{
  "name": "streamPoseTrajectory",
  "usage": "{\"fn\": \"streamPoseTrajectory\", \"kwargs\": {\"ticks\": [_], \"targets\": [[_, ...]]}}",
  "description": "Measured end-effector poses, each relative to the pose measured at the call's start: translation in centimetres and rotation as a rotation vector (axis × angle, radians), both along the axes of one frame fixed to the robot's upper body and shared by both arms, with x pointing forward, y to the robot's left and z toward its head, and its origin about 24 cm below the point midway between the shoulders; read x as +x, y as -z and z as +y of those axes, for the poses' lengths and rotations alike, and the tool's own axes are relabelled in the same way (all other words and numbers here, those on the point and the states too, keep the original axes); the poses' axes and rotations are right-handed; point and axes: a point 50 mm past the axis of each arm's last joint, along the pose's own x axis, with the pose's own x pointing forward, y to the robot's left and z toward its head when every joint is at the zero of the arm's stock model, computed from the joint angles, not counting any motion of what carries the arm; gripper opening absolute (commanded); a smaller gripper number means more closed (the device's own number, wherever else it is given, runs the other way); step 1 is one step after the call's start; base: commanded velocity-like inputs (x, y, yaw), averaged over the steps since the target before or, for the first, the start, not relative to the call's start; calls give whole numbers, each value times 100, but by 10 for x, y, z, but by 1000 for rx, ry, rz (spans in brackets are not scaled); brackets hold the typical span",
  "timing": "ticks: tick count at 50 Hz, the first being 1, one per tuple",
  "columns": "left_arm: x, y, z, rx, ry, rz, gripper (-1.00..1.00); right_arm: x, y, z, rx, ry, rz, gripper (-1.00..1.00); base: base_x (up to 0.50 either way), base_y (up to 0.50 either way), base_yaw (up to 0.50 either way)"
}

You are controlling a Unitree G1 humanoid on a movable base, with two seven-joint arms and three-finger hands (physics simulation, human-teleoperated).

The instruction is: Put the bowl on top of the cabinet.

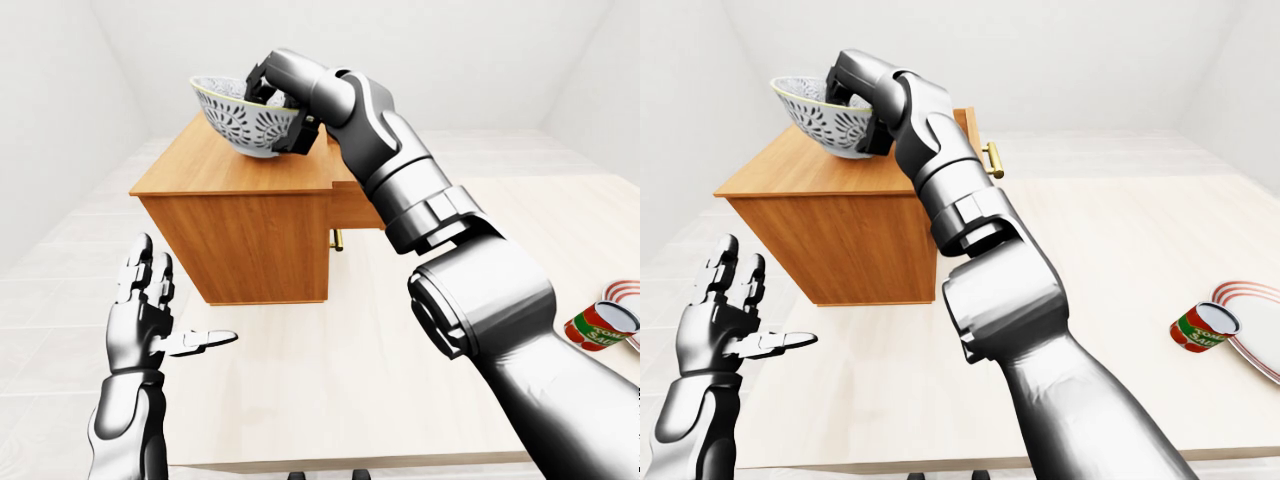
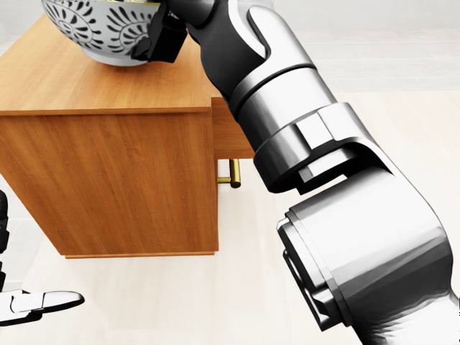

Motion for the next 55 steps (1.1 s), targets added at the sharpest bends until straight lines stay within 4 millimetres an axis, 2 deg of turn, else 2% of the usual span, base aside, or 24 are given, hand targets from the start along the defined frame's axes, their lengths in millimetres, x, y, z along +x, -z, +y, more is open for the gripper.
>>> {"fn": "streamPoseTrajectory", "kwargs": {"ticks": [6,18,27,34,55], "targets": [[1,1,0,0,0,3,100,1,4,0,-8,7,3,8,0,0,0],[2,1,0,1,0,6,100,2,7,0,-13,19,1,51,0,0,0],[3,2,0,1,0,10,100,3,8,-1,-9,26,3,72,0,0,0],[4,3,-1,1,0,14,100,3,7,-2,-7,29,-2,82,0,0,0],[5,4,-1,-1,1,21,100,2,1,-2,-9,30,-22,88,0,0,0]]}}
